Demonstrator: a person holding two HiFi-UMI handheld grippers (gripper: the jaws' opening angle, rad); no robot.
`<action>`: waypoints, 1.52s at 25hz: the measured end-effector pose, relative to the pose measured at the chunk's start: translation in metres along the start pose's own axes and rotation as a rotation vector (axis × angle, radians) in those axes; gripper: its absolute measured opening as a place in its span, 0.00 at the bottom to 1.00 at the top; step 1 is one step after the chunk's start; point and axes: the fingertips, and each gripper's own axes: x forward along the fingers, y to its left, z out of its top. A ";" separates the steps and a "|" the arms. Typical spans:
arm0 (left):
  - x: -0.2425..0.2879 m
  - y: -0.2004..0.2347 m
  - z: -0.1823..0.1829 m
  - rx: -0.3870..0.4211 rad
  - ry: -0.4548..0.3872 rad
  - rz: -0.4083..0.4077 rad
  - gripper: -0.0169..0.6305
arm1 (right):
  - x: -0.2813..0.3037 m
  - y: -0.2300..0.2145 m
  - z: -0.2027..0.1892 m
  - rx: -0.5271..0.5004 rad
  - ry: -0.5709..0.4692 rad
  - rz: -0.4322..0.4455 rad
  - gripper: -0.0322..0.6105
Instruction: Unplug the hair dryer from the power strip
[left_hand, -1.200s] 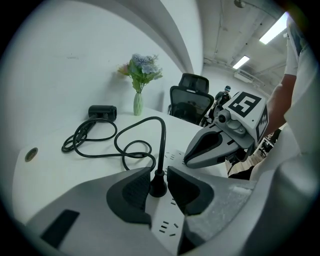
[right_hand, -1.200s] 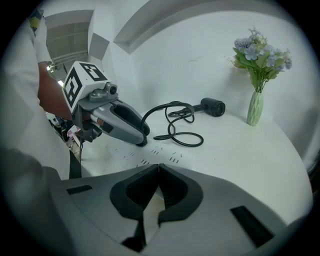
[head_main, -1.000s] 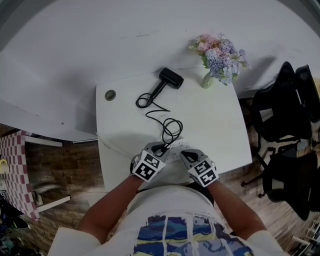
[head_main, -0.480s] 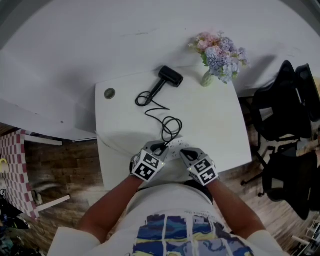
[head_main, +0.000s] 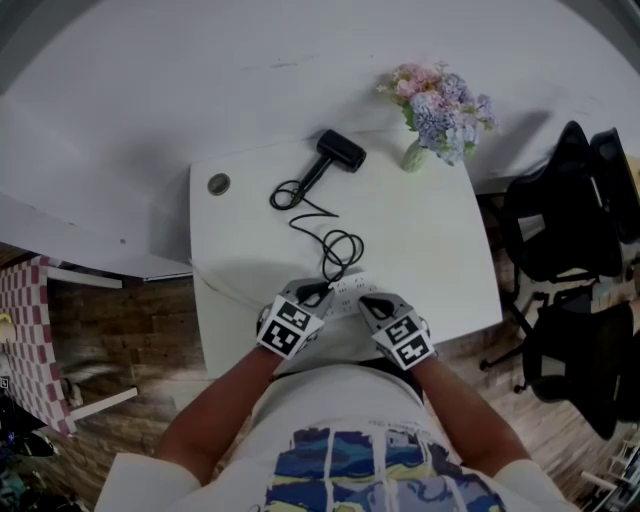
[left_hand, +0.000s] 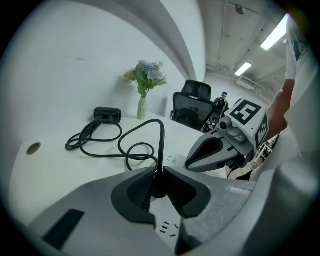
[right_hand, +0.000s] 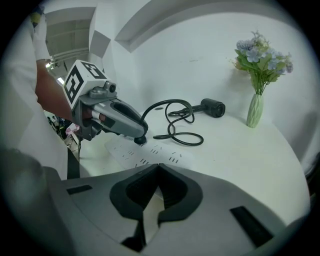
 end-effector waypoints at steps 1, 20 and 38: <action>-0.001 0.001 0.000 -0.008 -0.007 0.000 0.11 | 0.000 0.000 0.000 0.000 0.000 0.000 0.04; -0.007 0.006 0.001 -0.057 -0.042 -0.044 0.10 | 0.000 0.002 0.000 -0.002 0.005 -0.004 0.04; -0.037 0.020 0.032 -0.019 -0.131 0.000 0.10 | 0.000 0.002 -0.001 0.011 -0.003 0.003 0.04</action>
